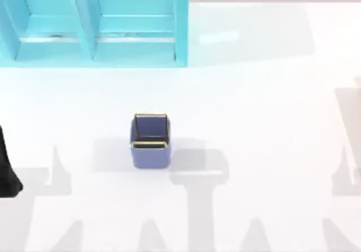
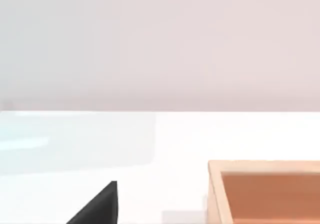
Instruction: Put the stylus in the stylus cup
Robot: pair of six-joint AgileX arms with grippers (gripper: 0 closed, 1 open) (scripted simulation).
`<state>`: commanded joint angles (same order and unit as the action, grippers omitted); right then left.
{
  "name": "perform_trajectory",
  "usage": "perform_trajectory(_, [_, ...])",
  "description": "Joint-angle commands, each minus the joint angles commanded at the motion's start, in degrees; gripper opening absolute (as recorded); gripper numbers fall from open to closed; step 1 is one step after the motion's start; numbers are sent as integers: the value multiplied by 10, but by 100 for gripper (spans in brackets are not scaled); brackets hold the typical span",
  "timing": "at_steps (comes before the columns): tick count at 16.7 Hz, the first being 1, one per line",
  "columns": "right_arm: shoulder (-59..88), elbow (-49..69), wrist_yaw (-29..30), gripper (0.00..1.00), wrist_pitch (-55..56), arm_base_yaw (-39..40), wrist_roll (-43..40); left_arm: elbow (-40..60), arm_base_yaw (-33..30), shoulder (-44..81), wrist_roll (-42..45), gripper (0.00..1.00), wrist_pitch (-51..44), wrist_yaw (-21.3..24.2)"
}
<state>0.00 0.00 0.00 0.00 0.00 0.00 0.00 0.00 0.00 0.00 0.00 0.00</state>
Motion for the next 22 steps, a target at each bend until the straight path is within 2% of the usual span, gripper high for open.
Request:
perform_trajectory(4, [0,0,0,100,0,0,0,16,11,18,-4,100,-8,5])
perform_trajectory(8, [0,0,0,100,0,0,0,104,69,126,-26,100,-53,40])
perform_trajectory(11, [0,0,0,100,0,0,0,201,132,269,-52,100,-107,83])
perform_trajectory(18, [0,0,0,100,0,0,0,453,295,709,-127,100,-261,202])
perform_trajectory(22, [0,0,0,100,0,0,0,583,378,906,-164,100,-336,261])
